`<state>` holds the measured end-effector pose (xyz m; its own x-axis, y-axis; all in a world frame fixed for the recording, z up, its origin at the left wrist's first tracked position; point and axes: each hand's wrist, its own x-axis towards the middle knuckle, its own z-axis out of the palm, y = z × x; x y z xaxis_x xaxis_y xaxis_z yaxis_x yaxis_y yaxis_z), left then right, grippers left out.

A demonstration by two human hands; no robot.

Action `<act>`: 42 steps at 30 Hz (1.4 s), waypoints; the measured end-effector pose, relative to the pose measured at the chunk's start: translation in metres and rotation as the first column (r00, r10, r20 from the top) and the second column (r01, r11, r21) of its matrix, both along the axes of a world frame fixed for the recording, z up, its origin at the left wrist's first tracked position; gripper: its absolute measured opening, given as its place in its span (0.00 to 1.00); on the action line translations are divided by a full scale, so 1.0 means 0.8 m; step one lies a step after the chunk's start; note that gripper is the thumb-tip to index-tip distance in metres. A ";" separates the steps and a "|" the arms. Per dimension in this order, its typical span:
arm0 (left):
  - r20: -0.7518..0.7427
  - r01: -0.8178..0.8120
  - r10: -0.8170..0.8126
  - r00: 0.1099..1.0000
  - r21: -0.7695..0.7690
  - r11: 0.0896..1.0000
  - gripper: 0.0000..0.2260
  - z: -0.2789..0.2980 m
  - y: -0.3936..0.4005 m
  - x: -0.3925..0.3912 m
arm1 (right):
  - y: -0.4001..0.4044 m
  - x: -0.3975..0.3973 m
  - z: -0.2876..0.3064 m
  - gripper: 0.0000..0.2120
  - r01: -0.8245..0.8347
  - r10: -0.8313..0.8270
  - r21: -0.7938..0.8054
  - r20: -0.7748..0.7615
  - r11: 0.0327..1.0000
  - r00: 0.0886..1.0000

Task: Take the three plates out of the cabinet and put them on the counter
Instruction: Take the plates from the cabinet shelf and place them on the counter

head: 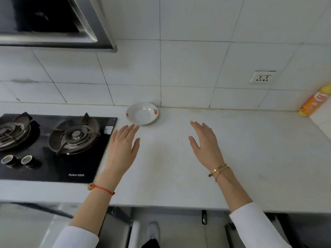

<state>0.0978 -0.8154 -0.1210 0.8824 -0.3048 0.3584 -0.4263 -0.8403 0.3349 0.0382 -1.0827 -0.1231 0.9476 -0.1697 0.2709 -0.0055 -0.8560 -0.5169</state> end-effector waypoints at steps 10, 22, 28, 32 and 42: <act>-0.040 -0.071 0.069 0.997 -0.043 0.997 0.18 0.009 -0.025 -0.221 | -0.035 -0.199 -0.006 0.24 -0.058 0.062 0.037 -0.106 0.998 0.992; -0.107 -0.107 0.096 0.990 -0.106 0.989 0.18 -0.001 -0.019 -0.372 | -0.032 -0.341 -0.021 0.21 -0.010 0.022 0.095 -0.134 0.995 0.991; -0.134 -0.079 0.060 0.989 -0.145 0.986 0.18 -0.011 -0.005 -0.405 | -0.020 -0.384 -0.023 0.21 0.031 -0.016 0.110 -0.134 0.993 0.991; -0.126 -0.055 0.036 0.991 -0.147 0.988 0.17 -0.012 0.009 -0.425 | -0.005 -0.410 -0.023 0.20 0.057 -0.044 0.111 -0.113 0.992 0.993; -0.160 -0.028 0.006 0.987 -0.133 0.991 0.18 -0.021 0.042 -0.477 | 0.030 -0.475 -0.032 0.20 0.085 -0.073 0.092 -0.122 0.992 0.990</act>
